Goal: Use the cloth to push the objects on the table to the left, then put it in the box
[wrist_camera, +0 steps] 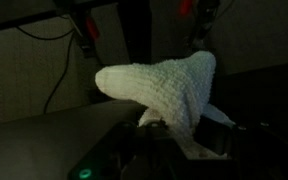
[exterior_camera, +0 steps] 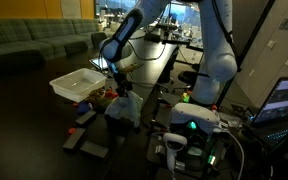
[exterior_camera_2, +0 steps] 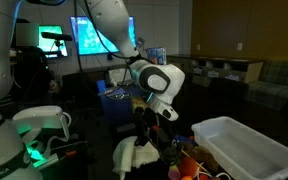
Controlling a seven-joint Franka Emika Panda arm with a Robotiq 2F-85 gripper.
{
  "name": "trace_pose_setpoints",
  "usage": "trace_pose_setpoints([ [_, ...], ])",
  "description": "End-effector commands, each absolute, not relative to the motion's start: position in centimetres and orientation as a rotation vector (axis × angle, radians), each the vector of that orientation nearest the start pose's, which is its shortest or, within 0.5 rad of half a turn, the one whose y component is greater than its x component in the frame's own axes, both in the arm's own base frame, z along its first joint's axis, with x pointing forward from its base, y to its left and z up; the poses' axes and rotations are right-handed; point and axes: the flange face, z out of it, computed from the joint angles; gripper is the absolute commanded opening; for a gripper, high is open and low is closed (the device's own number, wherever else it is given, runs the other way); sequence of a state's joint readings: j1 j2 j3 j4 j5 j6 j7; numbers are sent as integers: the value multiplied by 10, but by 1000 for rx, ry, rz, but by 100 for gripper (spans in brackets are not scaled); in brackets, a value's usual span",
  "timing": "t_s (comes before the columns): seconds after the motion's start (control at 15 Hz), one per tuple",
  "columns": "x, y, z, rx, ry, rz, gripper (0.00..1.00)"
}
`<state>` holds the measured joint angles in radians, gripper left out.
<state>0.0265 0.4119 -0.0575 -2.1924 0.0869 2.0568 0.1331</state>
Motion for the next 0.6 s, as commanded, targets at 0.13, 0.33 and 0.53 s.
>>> trace_pose_setpoints([
  [0.13, 472, -128, 202, -3009, 784, 634, 15],
  [0.33, 474, -189, 207, -2991, 1010, 484, 14],
  [0.53, 479, -240, 200, -2950, 1224, 317, 14],
])
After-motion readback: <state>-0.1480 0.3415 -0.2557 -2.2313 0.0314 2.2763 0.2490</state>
